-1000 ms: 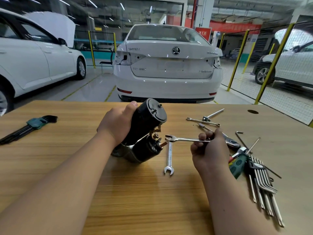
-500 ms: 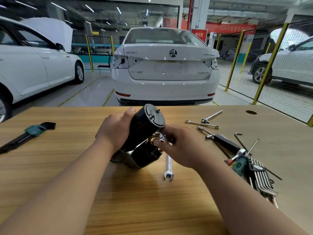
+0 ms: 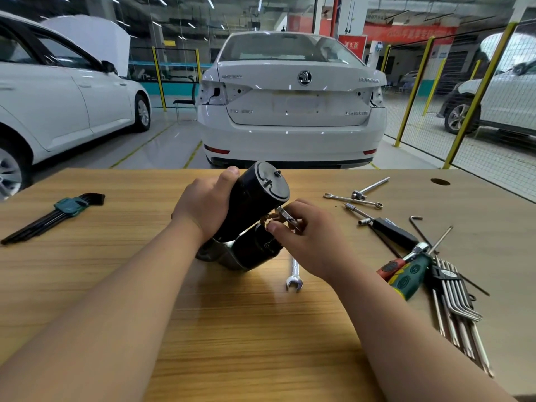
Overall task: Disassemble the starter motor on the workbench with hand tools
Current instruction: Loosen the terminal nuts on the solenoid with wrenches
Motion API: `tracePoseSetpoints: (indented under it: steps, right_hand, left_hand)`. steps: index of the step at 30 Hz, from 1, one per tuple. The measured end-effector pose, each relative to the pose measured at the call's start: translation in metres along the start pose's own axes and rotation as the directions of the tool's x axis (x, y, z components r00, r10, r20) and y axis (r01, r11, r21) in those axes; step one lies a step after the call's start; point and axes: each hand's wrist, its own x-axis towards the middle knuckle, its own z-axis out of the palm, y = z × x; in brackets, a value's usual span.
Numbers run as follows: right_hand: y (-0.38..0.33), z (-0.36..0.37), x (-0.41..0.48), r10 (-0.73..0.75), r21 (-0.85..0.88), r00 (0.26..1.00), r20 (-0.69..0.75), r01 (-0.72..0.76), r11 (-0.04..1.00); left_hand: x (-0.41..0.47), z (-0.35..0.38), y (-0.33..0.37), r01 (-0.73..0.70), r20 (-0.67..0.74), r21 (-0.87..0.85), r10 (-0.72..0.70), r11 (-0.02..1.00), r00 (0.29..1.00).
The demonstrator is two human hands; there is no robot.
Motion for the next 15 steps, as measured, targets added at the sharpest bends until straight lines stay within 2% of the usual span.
tracePoseSetpoints:
  steps: [4,7,8,9,10,11,12,13,14,15]
  right_hand:
    - [0.001,-0.003,-0.003,-0.034,0.050,0.999,0.002,0.034,0.998]
    - [0.001,-0.015,-0.006,-0.052,0.089,0.984,-0.168,0.068,0.994]
    - [0.003,-0.021,-0.006,-0.012,0.151,0.964,-0.265,0.054,0.987]
    - [0.006,-0.029,-0.004,0.088,0.298,0.927,-0.365,0.026,0.954]
    - [0.008,-0.036,-0.002,0.241,0.523,0.877,-0.415,0.013,0.852]
    - [0.008,-0.043,0.001,0.402,0.733,0.834,-0.379,0.006,0.680]
    - [0.009,-0.048,0.003,0.518,0.858,0.804,-0.293,-0.018,0.514]
    - [0.011,-0.051,0.005,0.578,0.898,0.790,-0.204,-0.084,0.432]
    - [0.011,-0.050,0.005,0.592,0.877,0.794,-0.139,-0.179,0.446]
    - [0.009,-0.047,0.005,0.554,0.795,0.825,-0.115,-0.258,0.549]
  left_hand:
    - [-0.001,0.000,0.001,0.003,0.009,0.005,-0.003,1.000,1.000]
    - [-0.001,0.000,0.002,0.001,0.007,0.004,-0.001,1.000,1.000]
    - [-0.001,0.001,0.002,-0.002,0.008,0.006,0.002,1.000,1.000]
    - [-0.001,0.001,0.002,-0.003,0.011,0.009,0.003,1.000,1.000]
    - [-0.001,0.001,0.002,-0.003,0.014,0.013,0.003,1.000,1.000]
    - [-0.001,0.000,0.001,-0.003,0.017,0.014,0.003,1.000,1.000]
    - [-0.001,0.000,0.001,-0.004,0.017,0.014,0.004,1.000,1.000]
    - [-0.001,0.000,0.002,-0.003,0.014,0.011,0.003,1.000,1.000]
    - [0.000,0.000,0.002,-0.002,0.012,0.007,0.002,1.000,1.000]
    - [0.000,0.000,0.002,0.000,0.013,0.002,0.000,1.000,1.000]
